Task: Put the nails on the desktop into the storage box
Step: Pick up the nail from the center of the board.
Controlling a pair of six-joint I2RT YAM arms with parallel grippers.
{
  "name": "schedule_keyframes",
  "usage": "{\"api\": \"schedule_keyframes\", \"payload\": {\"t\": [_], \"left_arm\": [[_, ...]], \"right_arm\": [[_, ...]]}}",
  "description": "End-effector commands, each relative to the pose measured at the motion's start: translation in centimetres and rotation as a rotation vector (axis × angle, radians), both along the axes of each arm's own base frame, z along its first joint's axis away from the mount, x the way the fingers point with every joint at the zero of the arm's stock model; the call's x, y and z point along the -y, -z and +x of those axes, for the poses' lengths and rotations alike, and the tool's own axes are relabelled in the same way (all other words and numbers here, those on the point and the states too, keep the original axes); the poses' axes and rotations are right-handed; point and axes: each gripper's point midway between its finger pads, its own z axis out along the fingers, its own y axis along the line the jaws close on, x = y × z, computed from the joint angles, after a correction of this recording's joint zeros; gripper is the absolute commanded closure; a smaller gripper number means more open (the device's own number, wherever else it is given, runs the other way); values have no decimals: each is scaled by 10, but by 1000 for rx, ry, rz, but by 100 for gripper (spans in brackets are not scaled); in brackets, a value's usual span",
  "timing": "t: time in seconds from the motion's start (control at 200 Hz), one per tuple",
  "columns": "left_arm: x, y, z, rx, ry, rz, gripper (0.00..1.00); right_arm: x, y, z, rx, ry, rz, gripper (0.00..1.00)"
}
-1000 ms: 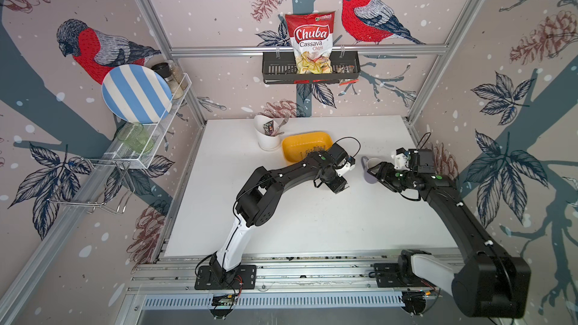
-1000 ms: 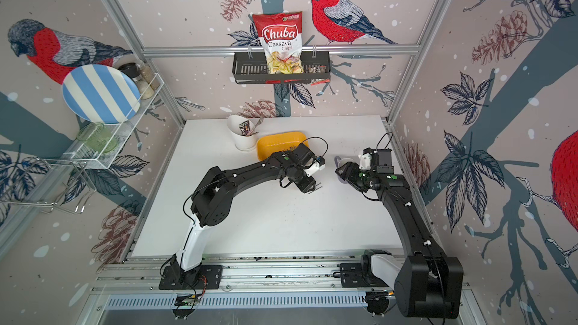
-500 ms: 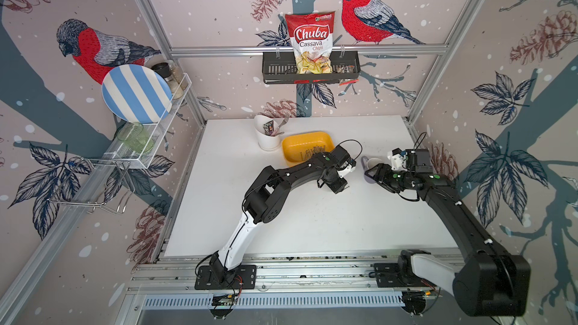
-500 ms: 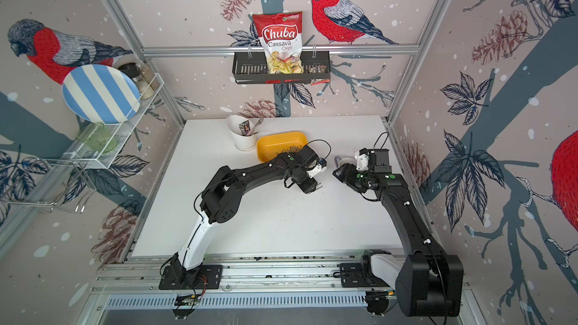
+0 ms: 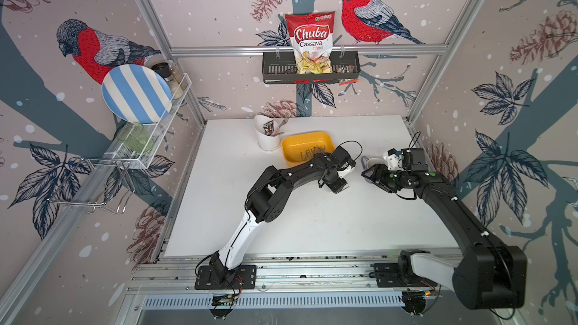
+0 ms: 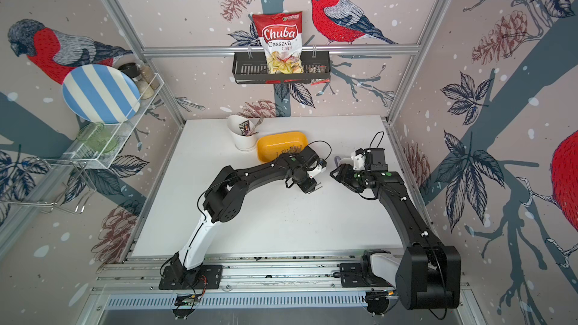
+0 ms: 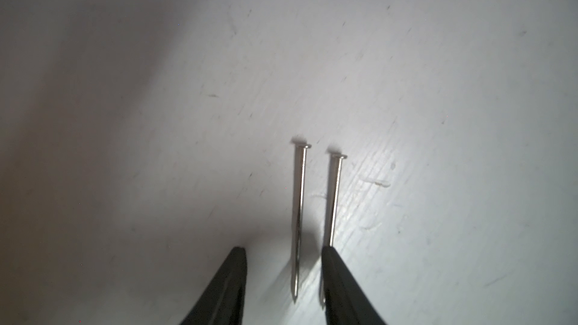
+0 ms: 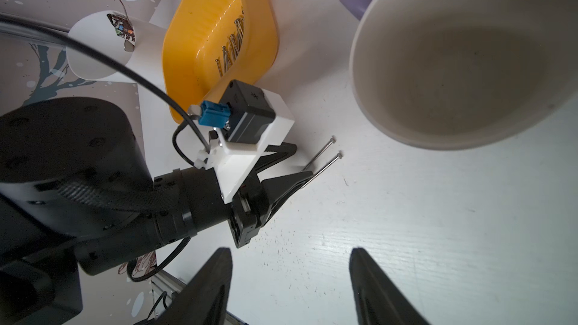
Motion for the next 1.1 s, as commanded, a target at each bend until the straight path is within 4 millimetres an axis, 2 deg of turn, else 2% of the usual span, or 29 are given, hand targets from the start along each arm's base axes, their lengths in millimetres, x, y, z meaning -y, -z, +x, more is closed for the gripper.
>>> {"api": "schedule_keyframes", "payload": {"t": [0.0,0.255,0.38,0.525,0.755,0.885,1.095], "left_arm": [[-6,12,-6,-23,12,45,60],[4,23,-17,-29,38,71,71],[5,32,-27,-46,59,90,77],[0,45,-38,-84,68,116,100],[-25,57,-41,-99,43,175,100],[-46,55,-28,-84,-32,184,100],[-82,11,21,-68,-271,44,100]], "right_arm": [[-3,-8,6,36,-10,12,36],[3,-11,10,49,25,-20,36],[9,-22,16,89,62,-34,36],[9,-27,20,96,70,-26,36],[7,-29,23,101,80,-10,36],[3,-30,25,106,75,4,36],[-28,-31,27,118,-10,-4,36]]}}
